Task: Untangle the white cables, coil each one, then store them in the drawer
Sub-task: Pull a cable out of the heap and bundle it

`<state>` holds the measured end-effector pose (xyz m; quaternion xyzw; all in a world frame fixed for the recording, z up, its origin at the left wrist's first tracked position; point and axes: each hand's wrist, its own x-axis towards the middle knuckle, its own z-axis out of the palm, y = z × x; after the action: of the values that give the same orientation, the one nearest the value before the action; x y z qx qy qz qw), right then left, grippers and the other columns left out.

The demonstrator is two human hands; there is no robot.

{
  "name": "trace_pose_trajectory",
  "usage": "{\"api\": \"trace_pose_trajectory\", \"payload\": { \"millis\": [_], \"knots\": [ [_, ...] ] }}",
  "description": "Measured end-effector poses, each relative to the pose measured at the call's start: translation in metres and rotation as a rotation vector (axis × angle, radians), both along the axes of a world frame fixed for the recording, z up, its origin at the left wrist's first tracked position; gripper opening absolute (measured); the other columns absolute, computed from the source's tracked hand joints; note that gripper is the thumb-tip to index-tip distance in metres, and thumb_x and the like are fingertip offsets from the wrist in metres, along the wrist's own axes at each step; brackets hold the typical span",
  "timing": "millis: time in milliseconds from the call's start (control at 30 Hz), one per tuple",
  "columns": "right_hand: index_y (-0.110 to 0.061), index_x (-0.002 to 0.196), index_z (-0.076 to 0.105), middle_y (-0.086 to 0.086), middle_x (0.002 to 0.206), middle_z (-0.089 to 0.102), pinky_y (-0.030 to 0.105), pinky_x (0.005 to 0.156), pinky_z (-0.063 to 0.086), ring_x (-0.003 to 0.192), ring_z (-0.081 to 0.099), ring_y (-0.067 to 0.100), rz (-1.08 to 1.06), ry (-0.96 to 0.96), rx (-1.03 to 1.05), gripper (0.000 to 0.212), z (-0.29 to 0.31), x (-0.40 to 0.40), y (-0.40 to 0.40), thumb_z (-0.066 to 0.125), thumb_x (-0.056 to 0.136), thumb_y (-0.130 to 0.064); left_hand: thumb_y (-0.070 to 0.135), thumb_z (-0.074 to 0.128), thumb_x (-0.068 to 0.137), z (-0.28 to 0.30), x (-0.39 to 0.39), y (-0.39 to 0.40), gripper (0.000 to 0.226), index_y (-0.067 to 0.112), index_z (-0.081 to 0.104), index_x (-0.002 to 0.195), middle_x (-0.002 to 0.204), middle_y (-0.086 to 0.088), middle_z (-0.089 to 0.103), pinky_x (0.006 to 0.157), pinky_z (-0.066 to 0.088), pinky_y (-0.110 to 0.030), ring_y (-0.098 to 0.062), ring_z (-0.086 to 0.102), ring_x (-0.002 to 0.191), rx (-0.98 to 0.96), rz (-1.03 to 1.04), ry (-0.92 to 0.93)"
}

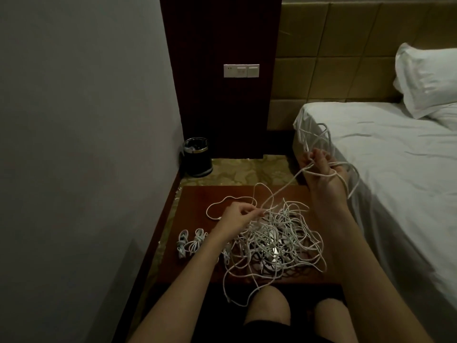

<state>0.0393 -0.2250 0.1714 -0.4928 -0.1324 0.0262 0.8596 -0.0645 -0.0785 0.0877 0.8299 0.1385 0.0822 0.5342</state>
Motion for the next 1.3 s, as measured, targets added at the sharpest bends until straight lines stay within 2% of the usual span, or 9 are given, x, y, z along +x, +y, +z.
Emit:
{"api": "trace_pose_trajectory", "payload": {
  "millis": [133,300,467,633,800,900,1100,1167,1300],
  "knots": [
    [-0.012,0.088,0.055,-0.008,0.065,0.071,0.021,0.065,0.055,0.065,0.067,0.005,0.002,0.014,0.008,0.013,0.008,-0.003,-0.001,0.048,0.099,-0.008,0.025,0.057,0.096,0.02,0.01,0.001,0.021,0.011,0.072,0.1,0.097,0.003,0.067,0.073,0.049,-0.018,-0.011,0.062,0.087,-0.003,0.13,-0.153],
    [-0.01,0.086,0.063,0.014,0.086,0.069,0.048,0.079,0.052,0.082,0.064,0.033,0.11,-0.033,-0.3,0.014,-0.015,-0.008,-0.007,0.056,0.096,-0.017,0.032,0.06,0.094,0.072,0.027,0.009,0.023,0.012,0.072,0.1,0.094,-0.003,0.071,0.078,0.051,-0.032,-0.021,0.066,0.09,0.024,0.166,-0.28],
    [-0.002,0.106,0.067,0.019,0.092,0.071,0.043,0.073,0.054,0.082,0.069,0.029,0.261,-0.024,-0.479,0.033,-0.021,-0.019,0.01,0.07,0.087,-0.028,0.025,0.067,0.09,0.079,0.042,0.008,0.025,0.006,0.072,0.106,0.097,-0.003,0.066,0.075,0.052,-0.029,-0.017,0.063,0.091,0.032,0.171,-0.29],
    [0.011,0.106,0.059,0.02,0.083,0.066,0.028,0.061,0.055,0.067,0.067,0.02,0.196,-0.098,-0.395,0.03,-0.013,-0.023,0.018,0.071,0.083,-0.006,0.018,0.07,0.087,0.08,0.046,0.0,0.024,0.0,0.072,0.103,0.09,-0.004,0.069,0.066,0.052,-0.018,-0.012,0.066,0.083,-0.113,0.155,-0.306],
    [0.004,0.101,0.065,0.019,0.085,0.068,0.028,0.06,0.055,0.072,0.067,0.023,0.178,-0.084,-0.331,0.016,-0.009,-0.016,0.019,0.064,0.086,0.001,0.021,0.056,0.097,0.058,0.037,-0.02,0.021,0.004,0.064,0.108,0.088,0.0,0.067,0.061,0.05,-0.017,-0.006,0.065,0.073,-0.274,0.054,-0.283],
    [-0.01,0.09,0.067,0.011,0.078,0.065,0.034,0.063,0.051,0.067,0.062,0.022,0.115,-0.088,-0.308,0.008,-0.007,-0.013,0.014,0.063,0.088,-0.004,0.025,0.052,0.099,0.024,0.025,-0.026,0.024,0.007,0.068,0.104,0.081,-0.002,0.067,0.059,0.046,-0.015,-0.004,0.061,0.066,-0.068,0.013,-0.19],
    [-0.007,0.094,0.062,0.001,0.069,0.059,0.021,0.057,0.046,0.06,0.055,0.013,0.113,-0.166,-0.15,0.032,0.018,0.011,-0.008,0.074,0.081,-0.033,0.02,0.06,0.095,-0.022,0.01,-0.013,0.034,0.016,0.06,0.129,0.113,0.005,0.063,0.073,0.044,-0.011,-0.01,0.058,0.102,0.005,-0.017,0.097],
    [-0.006,0.096,0.06,0.0,0.07,0.061,0.022,0.059,0.048,0.061,0.057,0.012,0.169,-0.134,-0.152,0.04,0.016,0.013,-0.007,0.077,0.075,-0.035,0.021,0.062,0.093,-0.014,0.011,-0.013,0.039,0.016,0.056,0.131,0.12,0.004,0.06,0.074,0.042,-0.009,-0.009,0.056,0.109,-0.074,0.0,0.045],
    [-0.004,0.096,0.059,0.001,0.069,0.061,0.017,0.054,0.05,0.057,0.059,0.008,0.255,-0.085,-0.158,0.004,-0.001,0.009,-0.003,0.056,0.093,-0.004,0.033,0.043,0.101,0.035,0.013,-0.019,0.027,0.019,0.063,0.11,0.107,-0.001,0.07,0.075,0.05,-0.021,-0.012,0.066,0.092,-0.526,0.1,-0.158]
  ]
}}
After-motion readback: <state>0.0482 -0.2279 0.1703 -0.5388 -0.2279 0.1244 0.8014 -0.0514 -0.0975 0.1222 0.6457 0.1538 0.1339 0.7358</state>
